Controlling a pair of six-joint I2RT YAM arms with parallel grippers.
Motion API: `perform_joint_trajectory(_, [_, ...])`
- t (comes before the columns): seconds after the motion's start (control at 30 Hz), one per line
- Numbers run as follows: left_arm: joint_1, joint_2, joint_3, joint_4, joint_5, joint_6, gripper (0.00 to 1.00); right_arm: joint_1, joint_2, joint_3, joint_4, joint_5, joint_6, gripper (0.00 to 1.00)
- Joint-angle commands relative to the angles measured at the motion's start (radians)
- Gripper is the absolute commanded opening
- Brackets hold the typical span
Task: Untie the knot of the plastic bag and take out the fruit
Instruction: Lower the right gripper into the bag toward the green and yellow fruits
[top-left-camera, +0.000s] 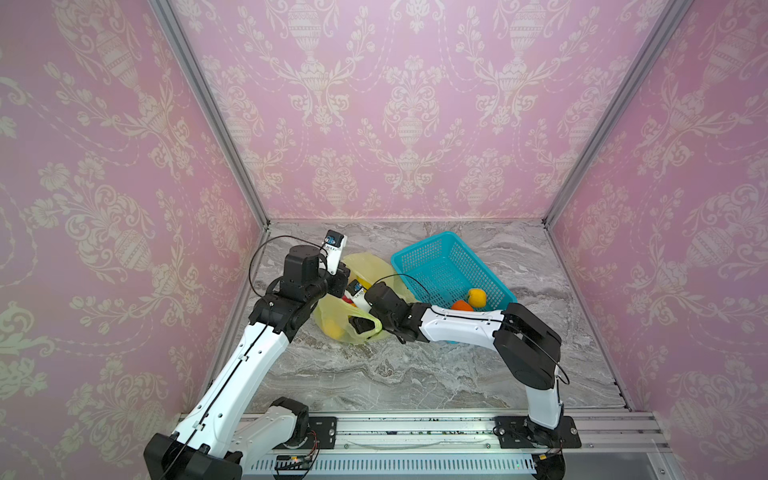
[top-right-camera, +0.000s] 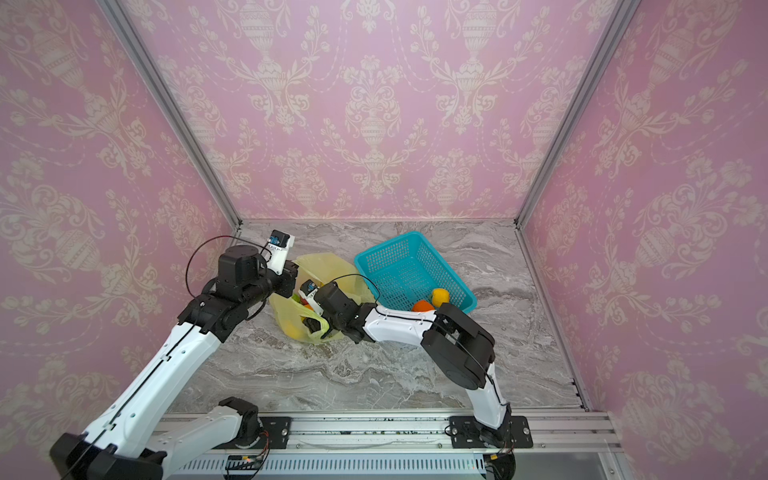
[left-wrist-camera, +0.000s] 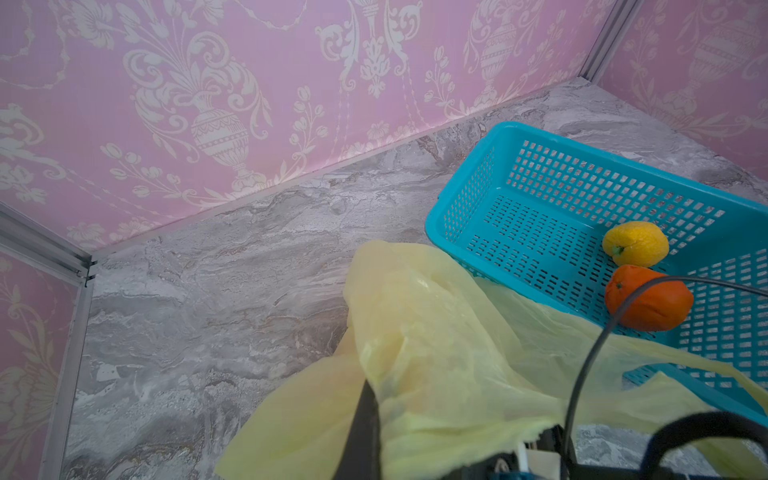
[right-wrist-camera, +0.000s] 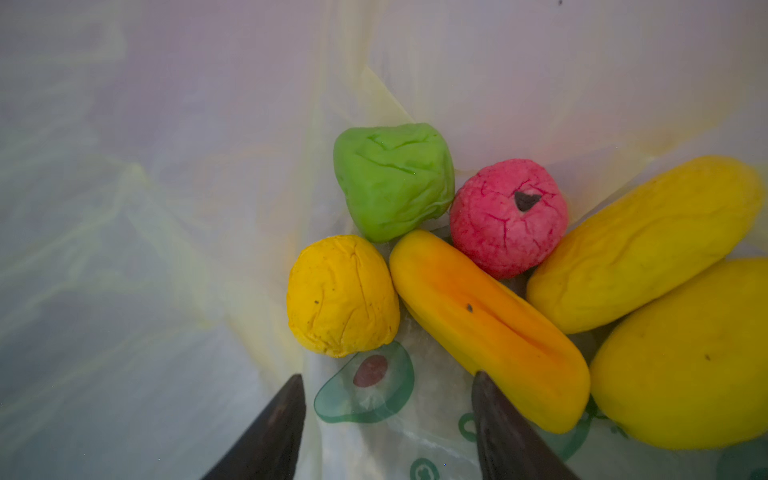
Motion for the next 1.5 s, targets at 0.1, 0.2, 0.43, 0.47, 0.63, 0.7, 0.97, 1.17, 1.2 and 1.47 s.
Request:
perform_joint_trajectory(0.1, [0.007, -0.024, -0.001, 0.015, 0.02, -0.005, 0.0, 0.004, 0.048, 0.036, 0.063, -0.071, 0.066, 0.67])
perform_joint_trajectory(0.2, [0.007, -0.027, -0.001, 0.018, 0.027, -0.006, 0.0, 0.004, 0.089, 0.066, 0.081, -0.106, 0.1, 0.58])
perform_joint_trajectory(0.43, [0.008, -0.028, -0.002, 0.021, 0.036, -0.008, 0.0, 0.004, 0.156, 0.111, 0.155, -0.231, 0.174, 0.63])
perform_joint_trajectory(0.47, [0.009, -0.028, -0.003, 0.02, 0.037, -0.008, 0.0, 0.005, 0.161, 0.113, 0.163, -0.236, 0.181, 0.65])
perform_joint_trajectory(0.63, [0.008, -0.028, -0.002, 0.02, 0.042, -0.009, 0.0, 0.003, 0.237, 0.21, 0.068, -0.192, 0.192, 0.71])
perform_joint_trajectory(0.7, [0.008, -0.029, -0.002, 0.02, 0.042, -0.009, 0.0, 0.002, 0.272, 0.249, 0.039, -0.186, 0.196, 0.72])
perform_joint_trajectory(0.97, [0.008, -0.027, -0.002, 0.021, 0.041, -0.009, 0.0, -0.001, 0.357, 0.361, -0.06, -0.183, 0.205, 0.68])
perform_joint_trajectory(1.17, [0.009, -0.026, -0.002, 0.019, 0.029, -0.008, 0.0, -0.001, 0.324, 0.34, -0.069, -0.174, 0.2, 0.52])
perform_joint_trajectory(1.2, [0.009, -0.026, -0.002, 0.018, 0.025, -0.008, 0.0, -0.001, 0.305, 0.324, -0.064, -0.171, 0.199, 0.49])
perform_joint_trajectory(1.47, [0.011, -0.023, -0.001, 0.015, 0.013, -0.008, 0.0, -0.001, 0.025, 0.067, 0.047, -0.125, 0.162, 0.39])
